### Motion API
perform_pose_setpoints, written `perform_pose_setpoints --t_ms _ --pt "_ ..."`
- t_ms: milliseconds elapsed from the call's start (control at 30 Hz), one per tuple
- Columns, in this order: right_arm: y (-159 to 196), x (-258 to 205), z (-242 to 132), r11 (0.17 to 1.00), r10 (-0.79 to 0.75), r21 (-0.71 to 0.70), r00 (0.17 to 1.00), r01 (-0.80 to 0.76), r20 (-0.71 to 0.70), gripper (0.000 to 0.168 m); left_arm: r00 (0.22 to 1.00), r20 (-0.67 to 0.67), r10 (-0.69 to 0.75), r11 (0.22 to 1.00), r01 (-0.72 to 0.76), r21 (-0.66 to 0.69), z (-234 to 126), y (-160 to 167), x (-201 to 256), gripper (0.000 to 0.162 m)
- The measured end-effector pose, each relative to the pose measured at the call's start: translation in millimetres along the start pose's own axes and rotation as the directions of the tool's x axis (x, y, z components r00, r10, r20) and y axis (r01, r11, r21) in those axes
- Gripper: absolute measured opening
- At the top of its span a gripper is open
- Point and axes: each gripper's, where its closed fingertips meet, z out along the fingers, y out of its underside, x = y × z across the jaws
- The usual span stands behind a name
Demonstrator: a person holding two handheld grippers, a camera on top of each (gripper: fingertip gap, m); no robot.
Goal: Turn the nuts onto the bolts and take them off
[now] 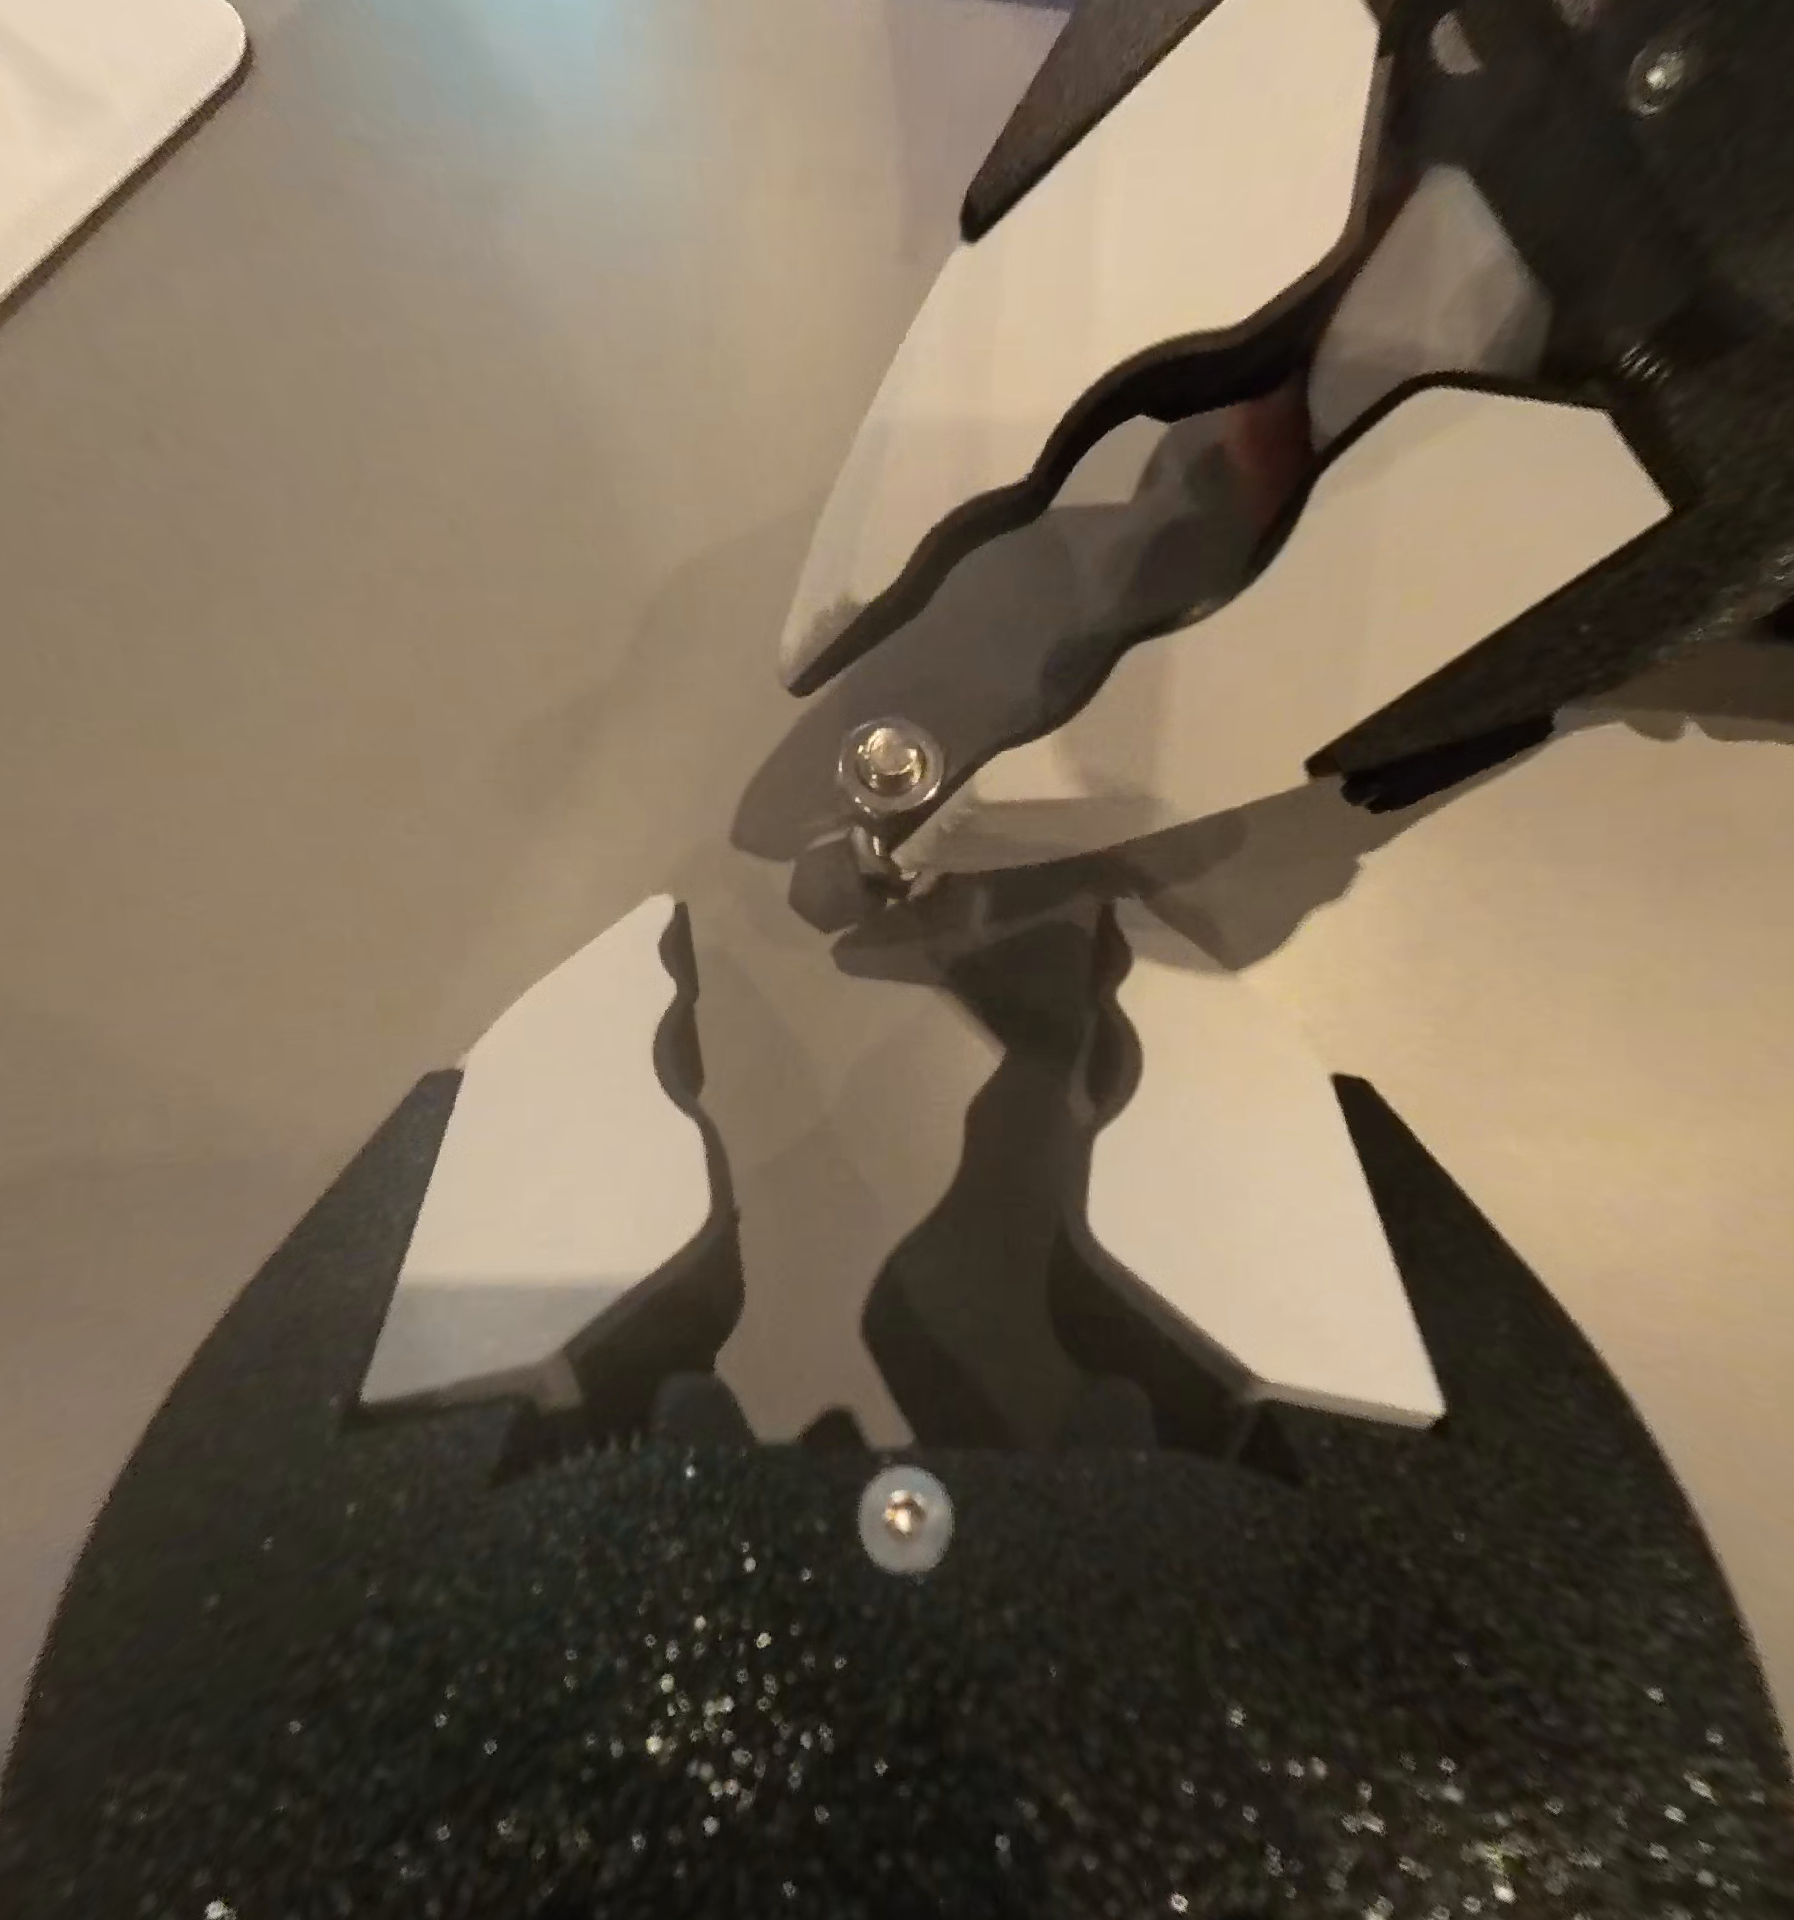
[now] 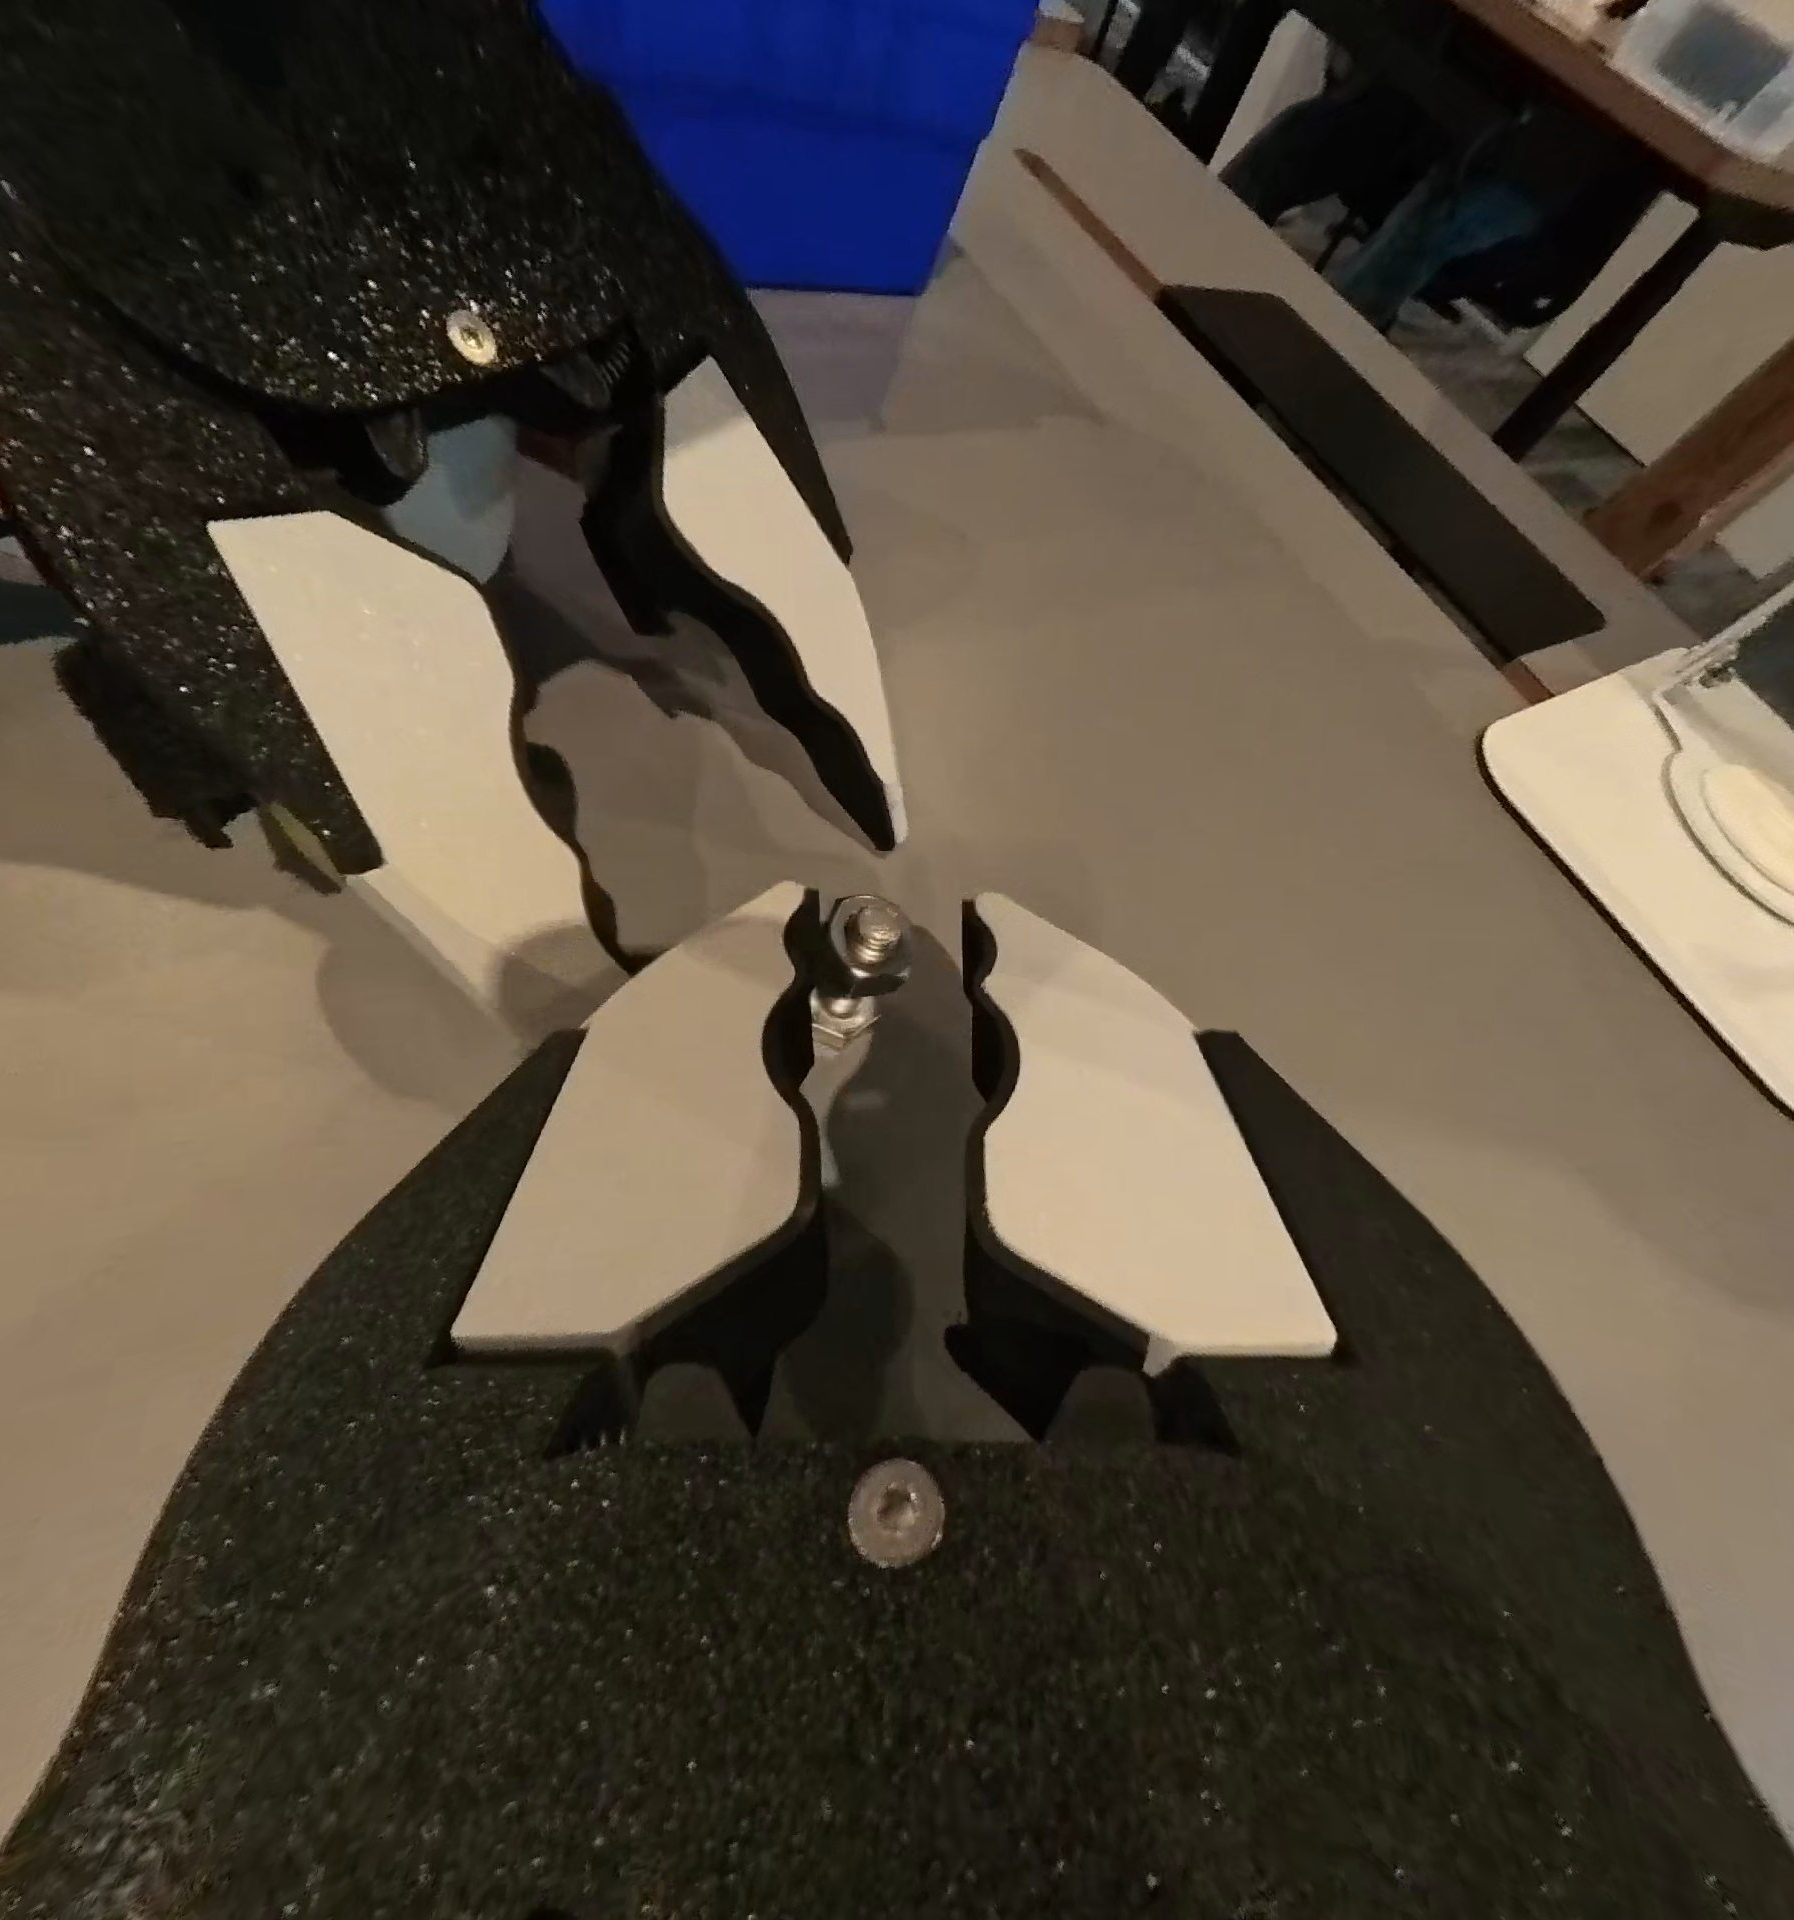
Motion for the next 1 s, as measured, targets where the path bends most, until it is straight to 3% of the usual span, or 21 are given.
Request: perform_pose_setpoints --t_ms 33,200,333,567,800,1000 --pt "2 -1 1 1.0 0.007 -0.012 1.0 -0.007 0.009 0.026 1.0 -0.001 -0.003 1.0 0.003 -0.001 0 0 0 0.073" --pt "11 -5 7 0.996 0.0 -0.089 0.999 0.003 0.036 0.021 1.0 -0.002 -0.008 1.0 0.008 -0.004 0 0 0 0.073" --pt "9 -3 6 0.997 -0.014 -0.073 1.0 0.015 0.007 0.021 1.0 -0.001 -0.007 1.0 0.007 -0.004 0 0 0 0.073" --pt "-20 4 -17 0.975 0.114 0.181 0.99 -0.126 0.08 0.021 0.998 0.012 0.069 0.988 -0.07 0.135 -4 -24 8 0.071" --pt "-29 12 -30 0.917 0.235 0.281 0.953 -0.282 0.192 0.02 0.986 0.088 0.138 0.954 -0.157 0.255 -15 -43 8 0.041" --pt "-38 5 -36 0.886 0.248 0.323 0.928 -0.333 0.278 0.02 0.997 0.012 0.071 0.952 -0.071 0.297 -12 -49 16 0.05"
